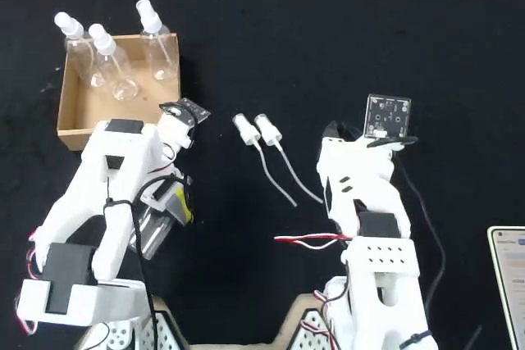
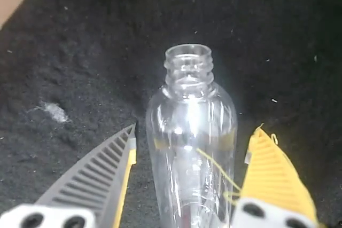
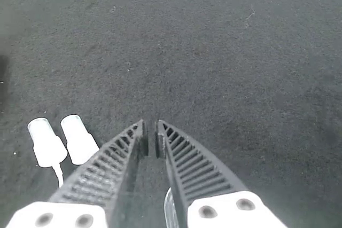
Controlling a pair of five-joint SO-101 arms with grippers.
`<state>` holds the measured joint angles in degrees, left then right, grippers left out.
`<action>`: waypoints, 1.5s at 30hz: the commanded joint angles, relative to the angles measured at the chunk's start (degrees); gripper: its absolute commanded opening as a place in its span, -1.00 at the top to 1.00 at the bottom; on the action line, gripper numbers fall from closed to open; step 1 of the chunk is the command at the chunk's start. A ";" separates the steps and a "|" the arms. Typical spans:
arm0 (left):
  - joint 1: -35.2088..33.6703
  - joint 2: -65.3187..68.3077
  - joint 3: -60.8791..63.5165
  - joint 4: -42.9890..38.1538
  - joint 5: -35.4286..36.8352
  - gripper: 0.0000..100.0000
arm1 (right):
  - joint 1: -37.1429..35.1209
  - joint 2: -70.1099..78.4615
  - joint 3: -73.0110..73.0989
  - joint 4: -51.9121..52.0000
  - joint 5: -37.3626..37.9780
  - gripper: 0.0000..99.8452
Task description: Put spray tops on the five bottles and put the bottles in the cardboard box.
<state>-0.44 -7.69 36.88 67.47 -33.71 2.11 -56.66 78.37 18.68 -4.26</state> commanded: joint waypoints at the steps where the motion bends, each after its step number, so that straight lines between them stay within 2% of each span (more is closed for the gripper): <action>1: 0.04 -0.18 -3.21 -0.53 -0.18 0.40 | -0.44 -0.92 -2.33 -1.49 0.09 0.93; 4: 2.24 0.00 -2.42 -0.53 0.00 0.62 | -0.44 -0.92 -2.33 -1.49 0.09 0.93; 7: 5.41 -0.62 -0.48 -2.64 3.60 0.81 | -0.44 -0.92 -2.33 -1.49 0.09 0.93; 13: 6.55 -7.12 1.89 -6.42 9.93 0.76 | -0.88 -0.92 -2.42 -1.05 0.09 0.93; 16: 6.55 -13.36 5.49 -10.02 13.80 0.76 | -5.01 -0.48 -2.24 -0.62 0.35 0.93; 20: 5.93 -20.84 13.93 -19.25 21.54 0.76 | -12.48 -0.48 -3.47 4.84 5.54 0.93; 23: 5.93 -24.97 19.30 -24.62 25.23 0.77 | -15.74 -0.40 -4.35 6.95 5.80 0.93; 32: 6.29 -30.07 23.16 -25.67 25.67 0.77 | -21.89 3.21 -5.58 6.59 5.98 0.93; 34: 6.37 -29.63 23.25 -25.76 25.67 0.77 | -22.07 6.99 -8.31 6.59 5.71 0.90; 39: 6.37 -30.07 24.31 -25.76 25.67 0.77 | -22.07 21.32 -16.48 6.86 5.71 0.65; 45: 6.37 -30.07 24.40 -25.76 25.67 0.77 | -23.91 34.68 -23.60 5.10 5.63 0.72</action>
<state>5.27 -36.70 61.23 42.51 -8.48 -19.87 -26.24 59.91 25.45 1.36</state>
